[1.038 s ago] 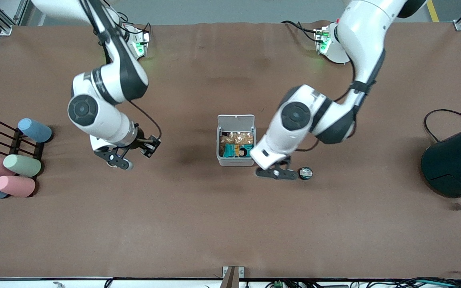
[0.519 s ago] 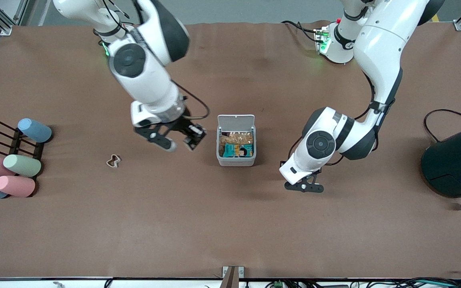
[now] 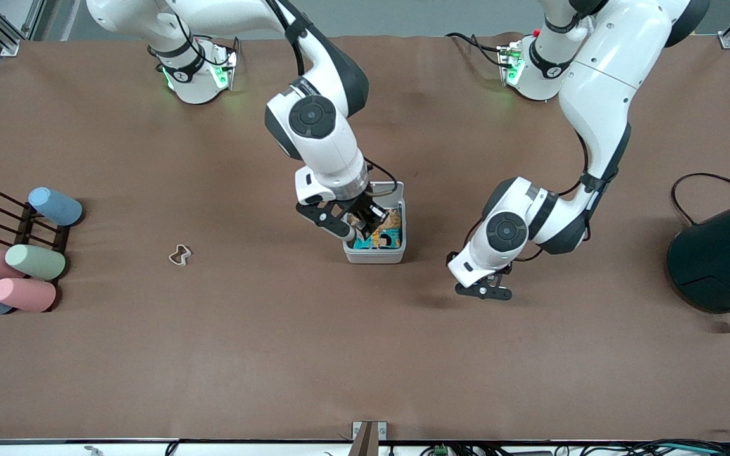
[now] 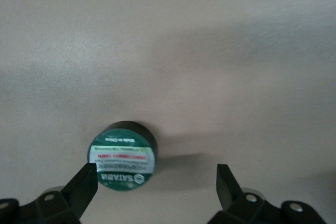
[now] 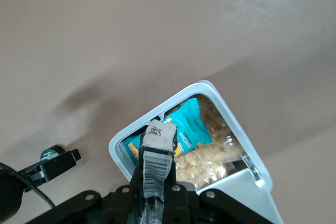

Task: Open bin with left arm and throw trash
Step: 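Drop the black box into the open bin with the right gripper, then grasp the tape with the left gripper while the right gripper reaches the cardboard, then drop the black tape roll into the bin with the left gripper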

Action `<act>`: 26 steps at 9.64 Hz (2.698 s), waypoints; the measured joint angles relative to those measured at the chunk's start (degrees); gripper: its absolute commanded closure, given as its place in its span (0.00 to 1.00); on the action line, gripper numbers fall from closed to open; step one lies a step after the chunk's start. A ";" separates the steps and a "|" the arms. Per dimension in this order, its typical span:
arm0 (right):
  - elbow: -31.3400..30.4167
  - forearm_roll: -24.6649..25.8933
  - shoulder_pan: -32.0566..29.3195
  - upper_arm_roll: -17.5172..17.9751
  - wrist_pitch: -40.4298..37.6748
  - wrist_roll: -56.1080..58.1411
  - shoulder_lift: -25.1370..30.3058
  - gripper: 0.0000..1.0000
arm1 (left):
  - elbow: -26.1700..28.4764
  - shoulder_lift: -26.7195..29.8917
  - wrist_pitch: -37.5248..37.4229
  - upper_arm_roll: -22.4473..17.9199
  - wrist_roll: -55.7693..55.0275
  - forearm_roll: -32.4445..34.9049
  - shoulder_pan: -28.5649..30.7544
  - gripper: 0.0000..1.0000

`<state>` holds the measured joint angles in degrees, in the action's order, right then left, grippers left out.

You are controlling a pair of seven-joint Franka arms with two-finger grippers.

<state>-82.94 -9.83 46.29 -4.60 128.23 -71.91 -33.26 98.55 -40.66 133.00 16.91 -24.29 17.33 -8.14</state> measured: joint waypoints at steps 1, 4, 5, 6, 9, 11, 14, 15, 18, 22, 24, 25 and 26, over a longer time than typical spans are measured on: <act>0.05 0.00 0.19 -0.01 1.17 -0.34 -1.00 0.67 | 0.72 0.01 0.79 0.01 1.95 0.01 1.37 0.00; 0.24 0.00 0.26 -0.08 1.41 -0.63 -2.28 0.01 | 1.20 0.02 1.33 0.10 4.84 0.01 3.78 0.01; 0.26 0.00 0.57 -0.04 1.26 -0.63 -2.39 0.00 | 1.37 0.02 1.53 0.19 4.84 0.01 3.66 0.07; 0.30 0.00 0.99 -0.04 1.08 -0.64 -2.40 0.00 | 1.51 0.02 1.86 0.29 4.84 0.01 3.56 0.36; 2.15 0.05 -2.03 -1.99 -10.83 0.57 -0.41 0.00 | 1.70 0.02 2.13 0.77 4.84 0.01 3.32 0.96; 0.21 0.16 -12.16 -2.49 -21.85 12.08 4.24 0.00 | 1.68 0.13 2.28 0.88 4.84 0.01 3.04 1.00; -17.46 2.00 -26.56 -2.68 -13.68 38.52 10.26 0.00 | -0.08 1.86 2.16 4.42 3.93 0.00 3.34 1.00; -25.62 3.79 -28.63 -2.63 -5.87 43.64 11.86 0.00 | -1.65 3.74 -0.26 7.06 2.24 -0.02 3.34 1.00; -43.59 5.87 -33.27 -2.54 12.73 53.42 14.37 0.02 | -6.58 6.74 -4.57 16.42 -9.36 -0.07 2.29 1.00; -46.08 6.38 -37.53 -2.41 21.22 54.72 12.94 0.15 | -8.38 4.18 -4.44 17.91 -23.13 -0.07 -5.57 0.00; -46.30 6.39 -37.74 -2.09 24.82 54.71 9.99 0.56 | -8.76 3.49 -4.23 17.89 -25.02 -0.05 -5.90 0.00; -46.28 6.37 -37.73 -1.81 25.21 54.65 9.30 0.83 | -9.16 3.51 -4.23 17.79 -25.04 -0.02 -5.27 0.00; -46.25 6.37 -37.71 -1.52 25.26 54.64 9.14 1.00 | -9.67 3.57 -4.33 17.61 -25.03 0.01 -3.89 0.00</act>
<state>-129.19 -3.46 8.58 -6.12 153.49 -17.27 -24.12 88.87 -37.09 128.67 34.52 -49.32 17.34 -12.03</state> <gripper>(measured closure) 0.269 0.000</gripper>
